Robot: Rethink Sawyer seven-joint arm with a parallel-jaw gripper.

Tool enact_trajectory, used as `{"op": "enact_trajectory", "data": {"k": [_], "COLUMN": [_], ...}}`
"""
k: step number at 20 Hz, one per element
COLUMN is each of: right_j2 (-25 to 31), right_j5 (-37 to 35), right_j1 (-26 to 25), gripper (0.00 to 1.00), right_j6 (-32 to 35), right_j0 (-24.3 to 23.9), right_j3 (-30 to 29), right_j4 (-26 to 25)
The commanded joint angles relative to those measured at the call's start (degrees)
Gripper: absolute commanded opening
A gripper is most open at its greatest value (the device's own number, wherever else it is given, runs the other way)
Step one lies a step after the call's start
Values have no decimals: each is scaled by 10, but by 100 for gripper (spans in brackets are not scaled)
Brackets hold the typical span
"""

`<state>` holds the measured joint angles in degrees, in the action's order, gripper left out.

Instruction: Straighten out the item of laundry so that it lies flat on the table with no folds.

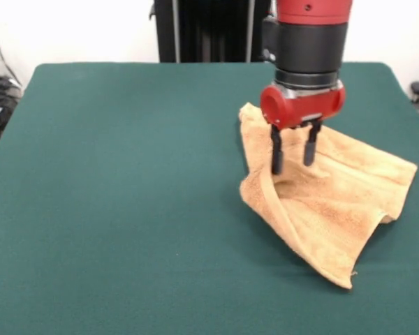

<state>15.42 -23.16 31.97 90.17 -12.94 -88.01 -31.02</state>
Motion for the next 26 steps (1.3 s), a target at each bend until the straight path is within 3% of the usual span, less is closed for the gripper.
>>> {"op": "enact_trajectory", "data": {"k": [1, 11, 18, 26], "right_j2": [-24, -19, -67, -77], "right_j5": [-87, -67, -133, -226], "right_j1": [-55, -111, -73, -21], "gripper": [100, 100, 100, 100], "right_j6": [-25, -80, -131, -179], "right_j0": [14, -22, 6, 29], "right_j3": [18, 71, 84, 91], "right_j4": [-45, -110, -185, -210]}}
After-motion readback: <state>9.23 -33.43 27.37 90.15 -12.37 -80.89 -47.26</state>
